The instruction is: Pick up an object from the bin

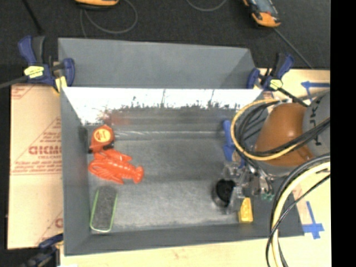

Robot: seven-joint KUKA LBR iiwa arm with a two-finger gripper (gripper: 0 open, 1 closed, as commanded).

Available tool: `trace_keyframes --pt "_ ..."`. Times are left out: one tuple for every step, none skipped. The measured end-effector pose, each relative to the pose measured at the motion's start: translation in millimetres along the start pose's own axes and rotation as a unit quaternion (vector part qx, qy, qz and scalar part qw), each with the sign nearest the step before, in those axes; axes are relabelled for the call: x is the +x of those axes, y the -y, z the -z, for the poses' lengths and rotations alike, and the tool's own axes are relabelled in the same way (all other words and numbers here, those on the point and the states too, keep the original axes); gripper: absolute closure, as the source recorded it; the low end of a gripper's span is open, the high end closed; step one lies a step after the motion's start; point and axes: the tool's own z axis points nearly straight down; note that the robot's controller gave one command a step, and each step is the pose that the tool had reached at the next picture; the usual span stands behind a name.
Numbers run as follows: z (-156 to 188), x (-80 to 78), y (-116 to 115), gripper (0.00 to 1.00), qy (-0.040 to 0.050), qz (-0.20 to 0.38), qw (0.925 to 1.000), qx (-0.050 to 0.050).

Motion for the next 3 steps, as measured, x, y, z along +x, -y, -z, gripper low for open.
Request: trace_keyframes --pt "2.8 5.0 6.4 1.00 0.0103 0.007 0.9999 0.002" --pt "1.2 7.2 -4.0 1.00 0.0034 0.001 1.0000 0.004" --pt "198.6 6.9 27.3 1.00 0.0054 0.026 0.9996 0.003"
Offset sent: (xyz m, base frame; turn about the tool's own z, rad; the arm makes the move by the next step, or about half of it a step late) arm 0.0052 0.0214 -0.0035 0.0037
